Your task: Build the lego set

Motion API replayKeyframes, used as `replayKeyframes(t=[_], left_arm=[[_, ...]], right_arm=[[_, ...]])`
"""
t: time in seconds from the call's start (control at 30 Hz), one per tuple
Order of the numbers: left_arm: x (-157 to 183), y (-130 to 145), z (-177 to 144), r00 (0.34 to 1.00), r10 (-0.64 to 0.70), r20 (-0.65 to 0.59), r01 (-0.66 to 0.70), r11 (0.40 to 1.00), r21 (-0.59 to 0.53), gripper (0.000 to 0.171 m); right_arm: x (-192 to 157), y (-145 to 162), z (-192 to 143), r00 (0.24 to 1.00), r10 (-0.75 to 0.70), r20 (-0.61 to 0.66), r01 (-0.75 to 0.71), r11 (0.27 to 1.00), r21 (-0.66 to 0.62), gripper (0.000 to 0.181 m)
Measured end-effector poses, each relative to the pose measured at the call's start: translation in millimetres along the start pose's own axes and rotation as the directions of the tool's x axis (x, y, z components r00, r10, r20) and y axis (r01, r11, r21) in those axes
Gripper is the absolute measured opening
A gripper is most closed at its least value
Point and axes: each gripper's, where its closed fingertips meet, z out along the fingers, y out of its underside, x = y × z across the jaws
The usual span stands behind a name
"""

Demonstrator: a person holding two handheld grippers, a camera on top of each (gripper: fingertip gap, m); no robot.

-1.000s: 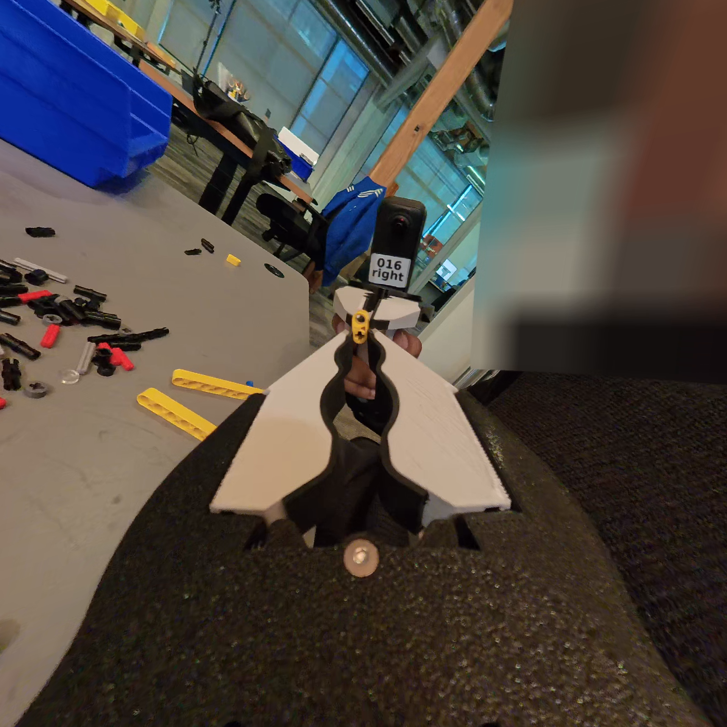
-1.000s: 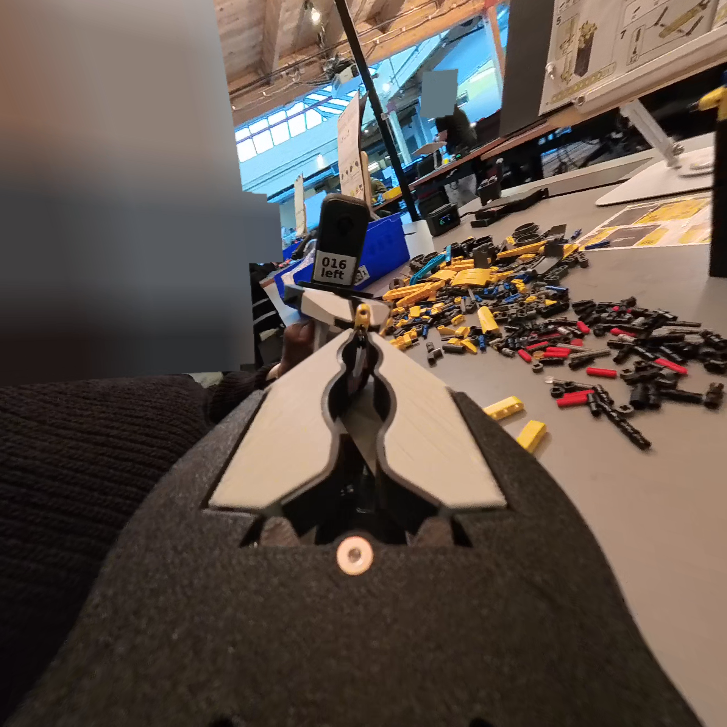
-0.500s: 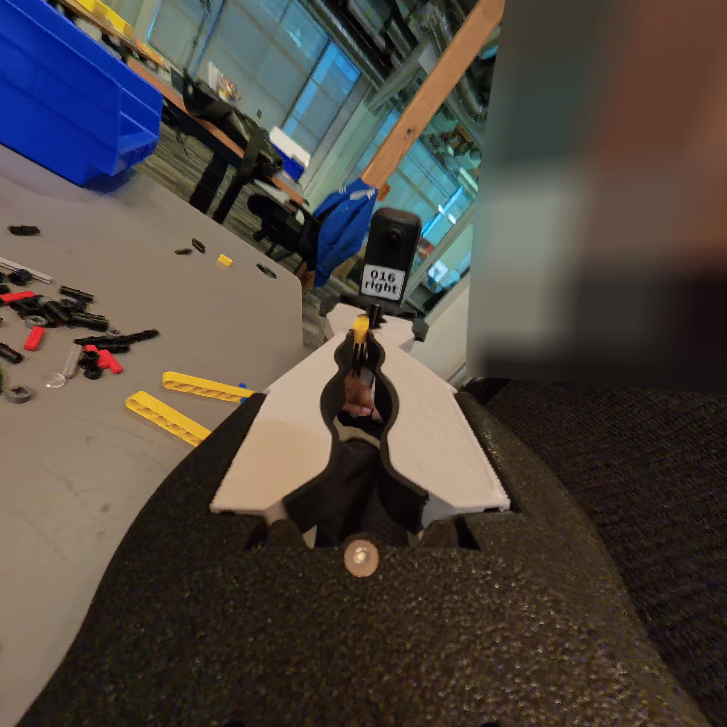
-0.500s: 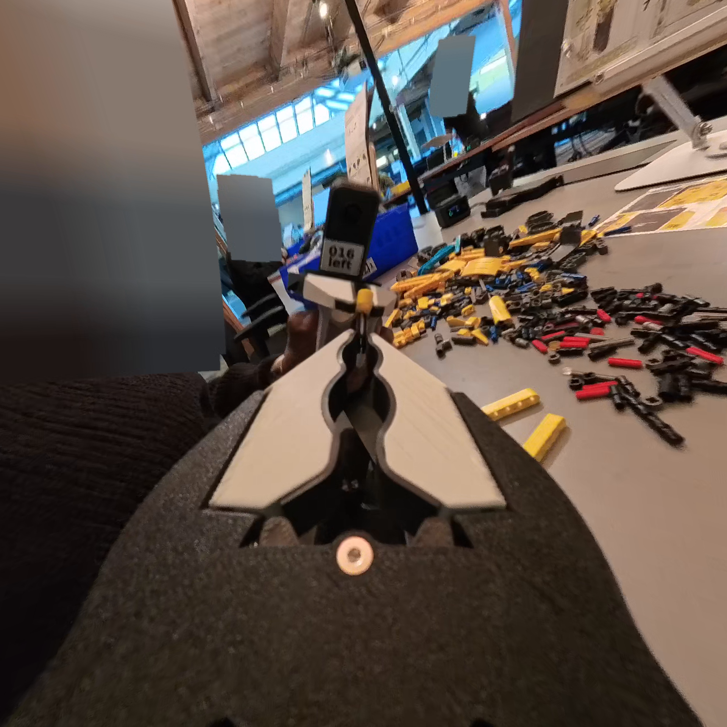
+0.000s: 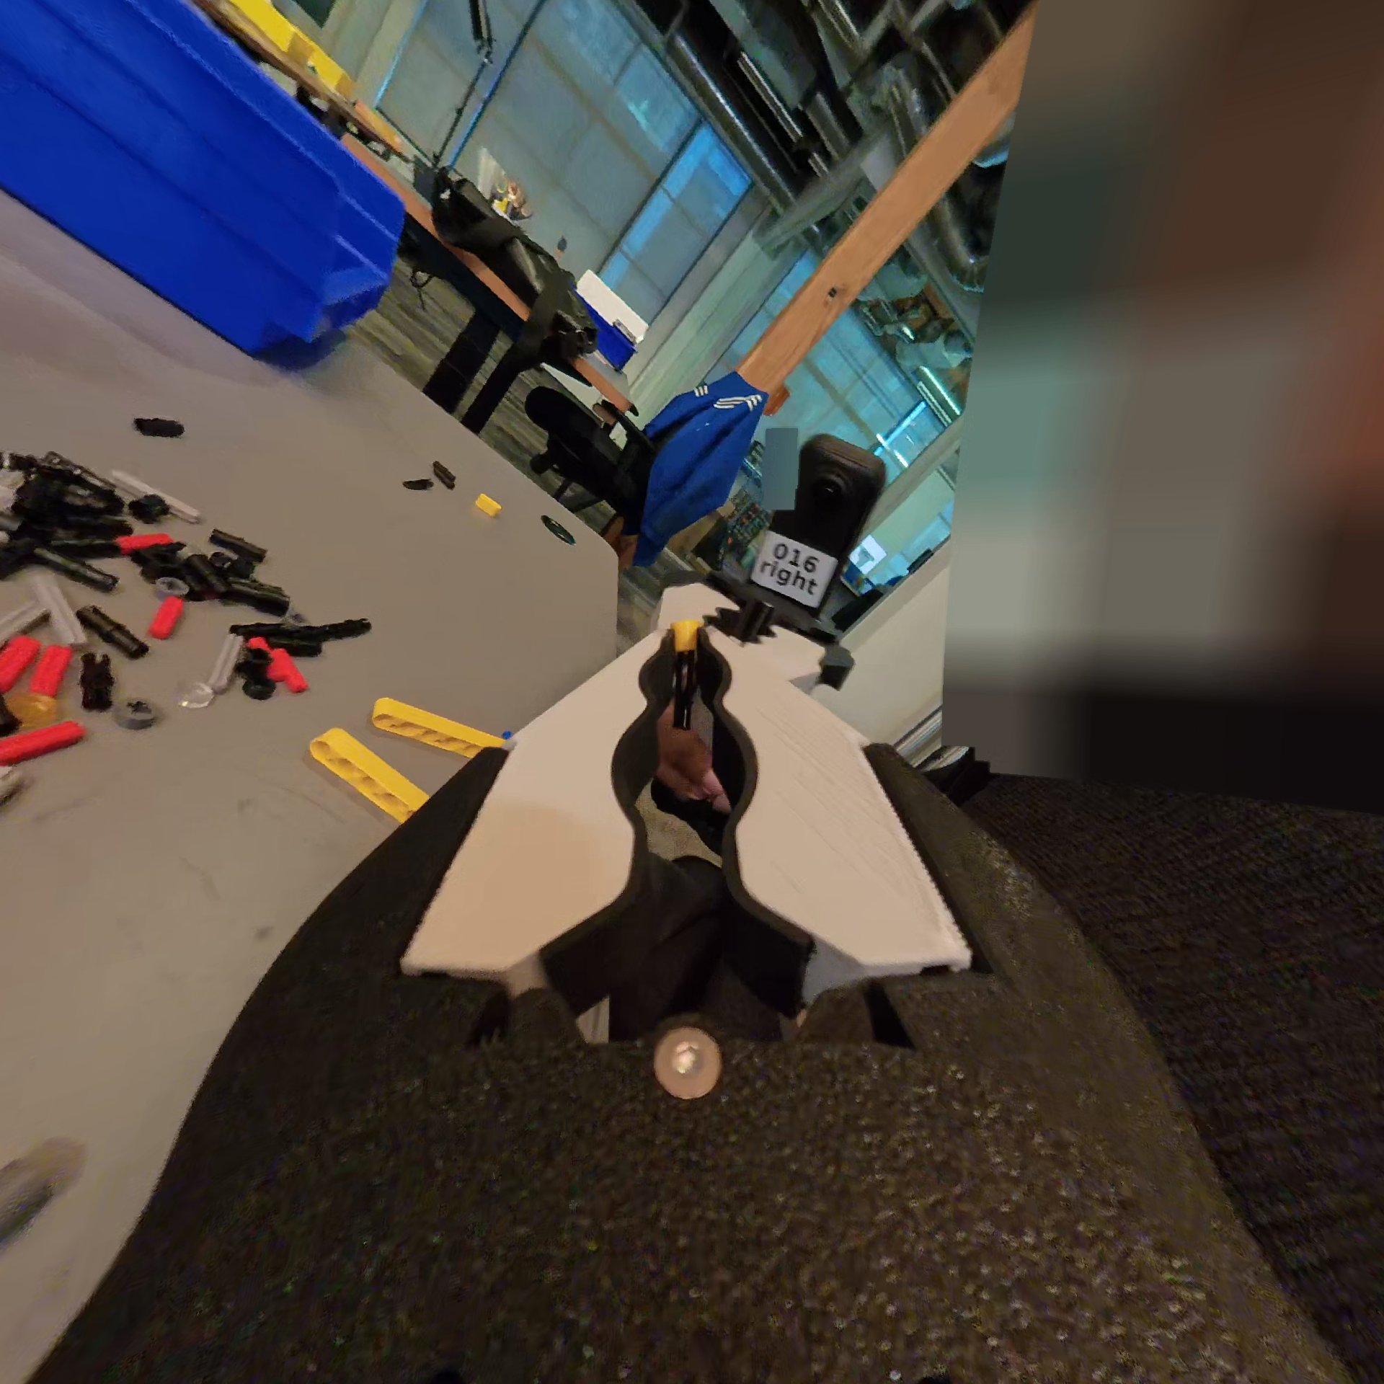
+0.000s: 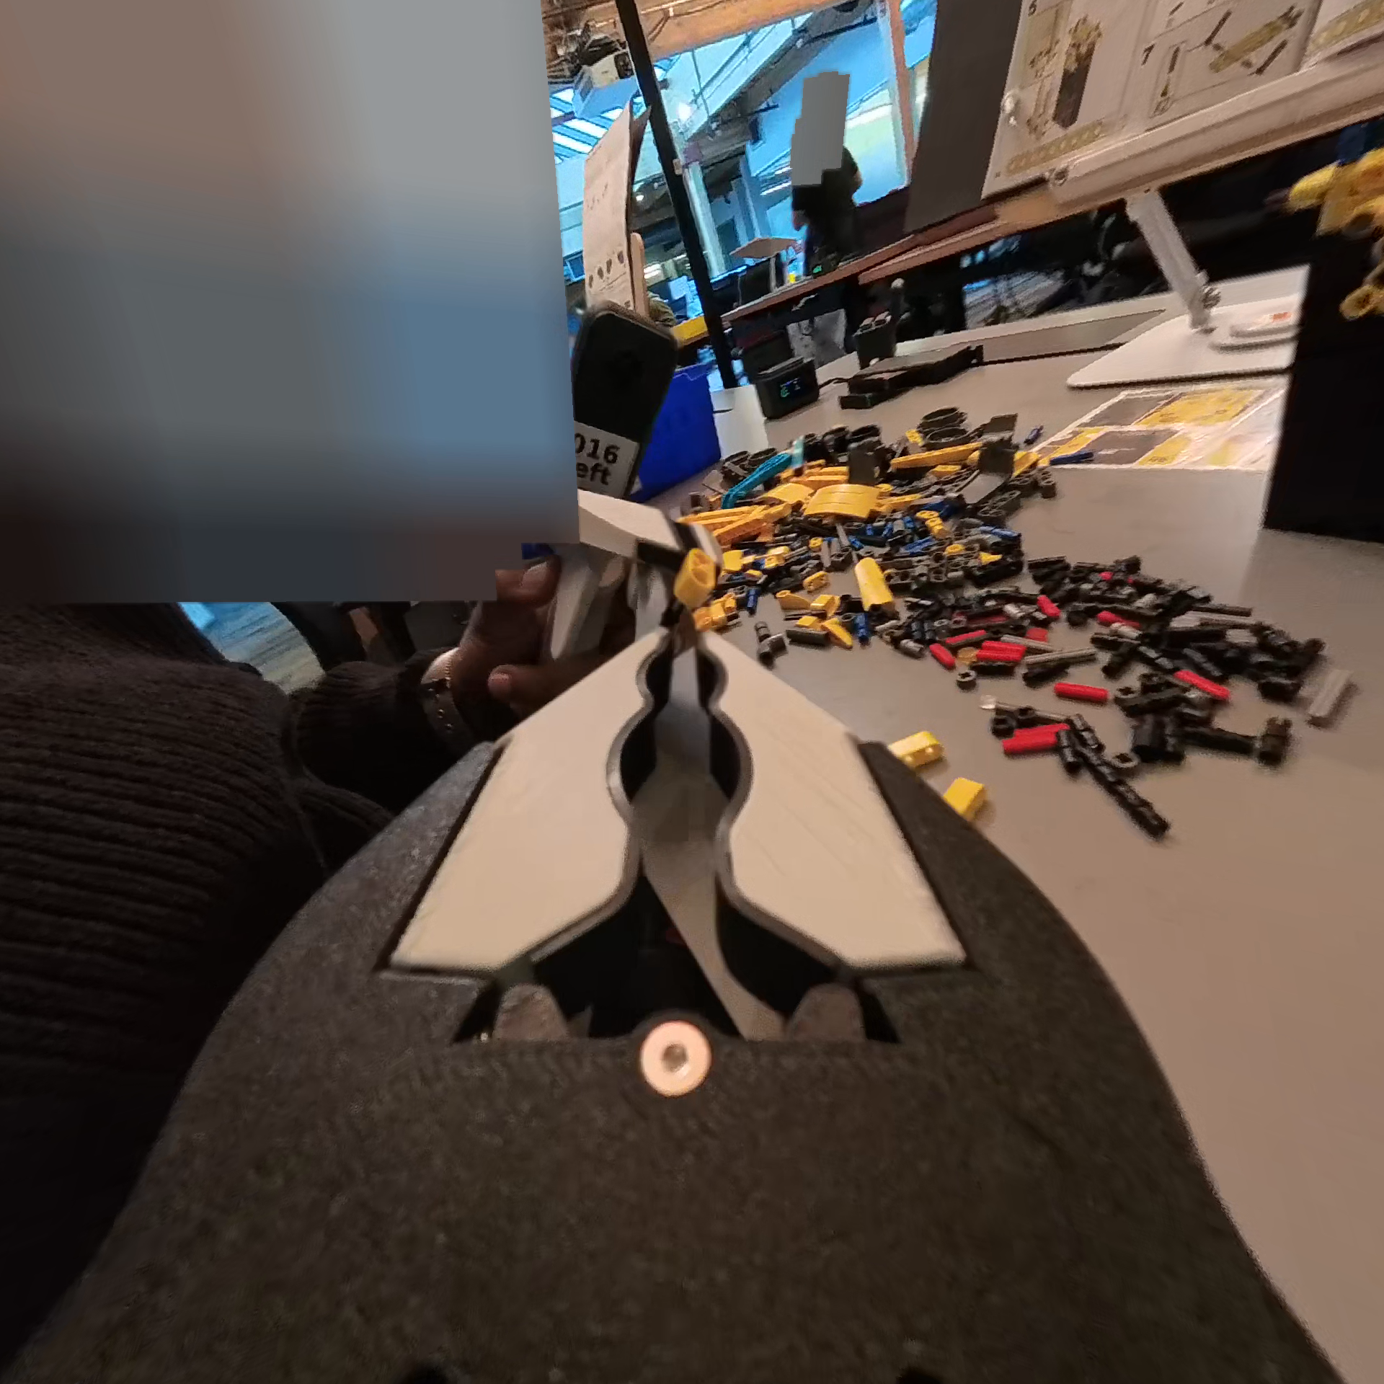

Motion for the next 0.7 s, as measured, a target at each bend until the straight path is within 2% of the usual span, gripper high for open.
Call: replayKeyframes(t=[0.07,0.1,0.13,0.17,0.23,0.3,0.4,0.47,0.6,0.7], left_arm=[[-5.9,-0.6,-0.5,0.999,-0.044,0.014,0.044,0.999,0.002,0.004],[-9.0,0.2,-0.1,0.997,-0.067,0.022,0.067,0.998,-0.004,0.005],[-10.7,1.7,0.7,0.996,-0.084,0.024,0.084,0.996,-0.015,0.004],[-12.2,4.0,2.0,0.995,-0.093,0.030,0.094,0.995,-0.030,0.005],[-13.2,9.3,5.3,0.995,-0.094,0.038,0.096,0.993,-0.066,0.005],[-12.4,11.9,7.1,0.997,-0.069,0.044,0.072,0.994,-0.079,0.005],[-11.6,13.5,7.6,0.997,-0.053,0.050,0.057,0.995,-0.085,0.005],[-10.9,14.7,8.1,0.998,-0.051,0.049,0.055,0.994,-0.092,0.005],[-10.3,18.7,10.4,0.998,-0.033,0.055,0.039,0.993,-0.113,0.005],[-9.7,17.1,9.8,0.998,-0.039,0.050,0.044,0.994,-0.101,0.005]], right_arm=[[7.5,-4.8,-4.3,0.984,-0.153,-0.092,0.154,0.988,0.010,0.030],[10.9,-7.8,-7.1,0.953,-0.266,-0.147,0.270,0.963,0.009,0.045],[12.0,-8.9,-8.9,0.901,-0.391,-0.187,0.397,0.918,-0.008,0.060],[11.4,-6.6,-9.5,0.837,-0.506,-0.208,0.508,0.860,-0.045,0.067],[12.8,4.9,-7.3,0.727,-0.650,-0.220,0.631,0.760,-0.157,0.067],[15.0,12.1,-4.1,0.643,-0.730,-0.232,0.690,0.684,-0.237,0.067],[12.4,11.3,-1.0,0.526,-0.807,-0.269,0.762,0.588,-0.271,0.067],[7.7,5.2,-1.8,0.458,-0.831,-0.315,0.806,0.538,-0.248,0.059],[-2.1,-7.6,-5.2,0.368,-0.837,-0.404,0.863,0.470,-0.187,0.034],[-0.3,-3.0,-1.8,0.374,-0.843,-0.386,0.854,0.475,-0.210,0.033]])
